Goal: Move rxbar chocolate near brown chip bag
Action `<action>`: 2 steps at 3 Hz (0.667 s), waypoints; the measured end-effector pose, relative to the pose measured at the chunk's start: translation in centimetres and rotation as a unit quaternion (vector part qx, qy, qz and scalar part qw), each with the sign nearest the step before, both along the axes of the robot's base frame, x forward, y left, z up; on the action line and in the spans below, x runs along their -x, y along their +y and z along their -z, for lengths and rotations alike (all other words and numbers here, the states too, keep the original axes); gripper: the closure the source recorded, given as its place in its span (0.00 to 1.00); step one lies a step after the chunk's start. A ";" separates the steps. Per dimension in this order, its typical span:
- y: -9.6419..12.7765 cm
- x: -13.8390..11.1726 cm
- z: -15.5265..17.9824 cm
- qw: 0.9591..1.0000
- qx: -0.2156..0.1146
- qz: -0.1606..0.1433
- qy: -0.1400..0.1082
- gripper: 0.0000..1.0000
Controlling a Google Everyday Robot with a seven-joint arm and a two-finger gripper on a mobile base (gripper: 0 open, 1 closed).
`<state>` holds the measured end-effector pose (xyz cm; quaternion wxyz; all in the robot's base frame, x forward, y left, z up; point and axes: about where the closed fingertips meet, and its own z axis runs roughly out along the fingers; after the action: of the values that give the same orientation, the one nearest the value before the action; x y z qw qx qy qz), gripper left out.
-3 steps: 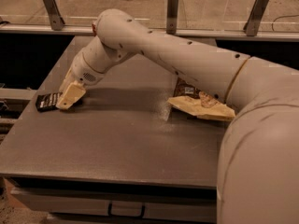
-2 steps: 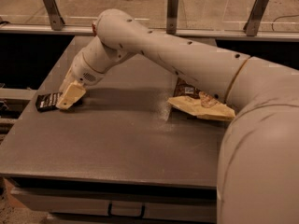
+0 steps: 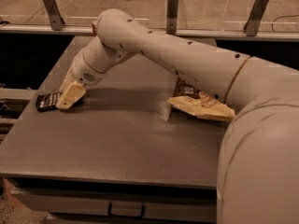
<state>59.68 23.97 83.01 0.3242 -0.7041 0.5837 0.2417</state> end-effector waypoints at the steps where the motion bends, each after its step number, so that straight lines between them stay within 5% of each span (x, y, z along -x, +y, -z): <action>1: 0.0 0.0 0.0 1.000 0.000 0.000 0.000 0.36; 2: 0.0 0.0 0.0 1.000 0.000 0.000 0.000 0.13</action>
Offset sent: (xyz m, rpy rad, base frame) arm 0.0074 -0.0949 0.0634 -0.3040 -0.1130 -0.1940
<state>59.68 23.96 83.02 0.3241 -0.7041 0.5838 0.2416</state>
